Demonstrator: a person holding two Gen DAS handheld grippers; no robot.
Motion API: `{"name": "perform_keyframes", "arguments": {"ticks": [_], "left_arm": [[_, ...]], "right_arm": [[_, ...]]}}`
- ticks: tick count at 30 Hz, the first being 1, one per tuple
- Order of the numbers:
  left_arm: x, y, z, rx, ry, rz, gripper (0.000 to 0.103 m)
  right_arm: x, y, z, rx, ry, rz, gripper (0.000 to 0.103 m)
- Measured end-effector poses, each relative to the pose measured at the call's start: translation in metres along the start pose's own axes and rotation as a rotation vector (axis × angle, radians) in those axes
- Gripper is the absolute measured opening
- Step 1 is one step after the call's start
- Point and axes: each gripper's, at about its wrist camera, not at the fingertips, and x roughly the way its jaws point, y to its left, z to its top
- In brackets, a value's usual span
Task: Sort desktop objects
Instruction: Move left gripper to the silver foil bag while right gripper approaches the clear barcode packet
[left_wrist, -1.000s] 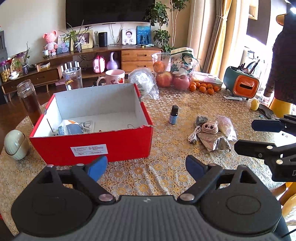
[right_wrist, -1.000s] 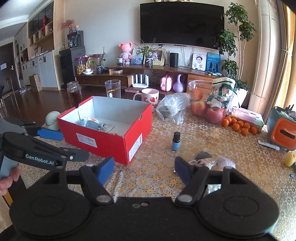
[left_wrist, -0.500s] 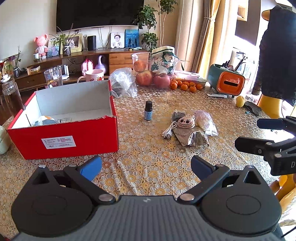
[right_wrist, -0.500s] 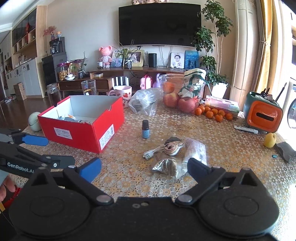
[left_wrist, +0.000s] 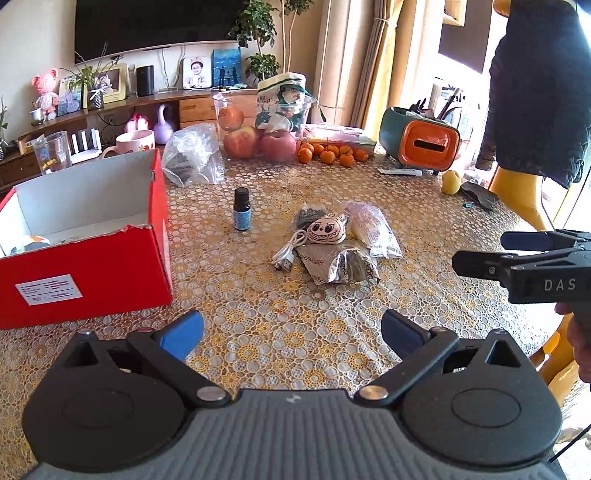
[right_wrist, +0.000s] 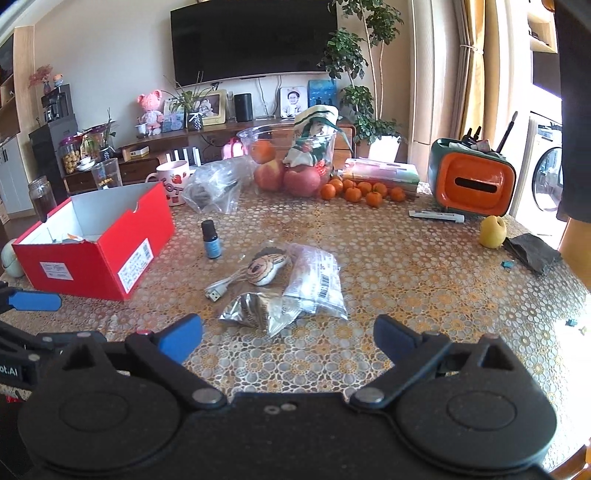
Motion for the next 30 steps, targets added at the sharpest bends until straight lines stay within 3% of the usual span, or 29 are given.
{"name": "perform_keyframes", "arguments": {"ticks": [12,30], "left_arm": [[0.070,-0.025,0.014,0.049,0.043,-0.039,0.103],[0.164,-0.055,0.032,0.042,0.087,-0.053,0.103]], "right_arm": [[0.064,-0.024,0.013,0.011,0.043,-0.018,0.096],[0.159,-0.048,0.030,0.024,0.133,0.012,0.090]]}}
